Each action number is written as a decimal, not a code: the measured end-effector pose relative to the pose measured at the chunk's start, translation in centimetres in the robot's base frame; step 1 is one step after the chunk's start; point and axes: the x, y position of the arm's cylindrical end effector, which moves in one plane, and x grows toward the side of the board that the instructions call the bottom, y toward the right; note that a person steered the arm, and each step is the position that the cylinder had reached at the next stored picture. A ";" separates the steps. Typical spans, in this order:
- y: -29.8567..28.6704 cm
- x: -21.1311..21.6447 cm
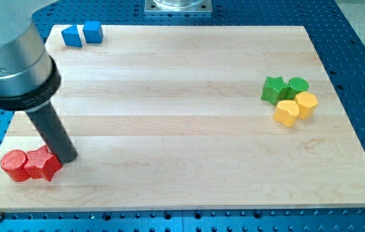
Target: Place the arm vertically above the green circle
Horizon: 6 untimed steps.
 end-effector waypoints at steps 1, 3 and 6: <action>8.4 -1.6; 17.1 -11.5; 43.8 -22.9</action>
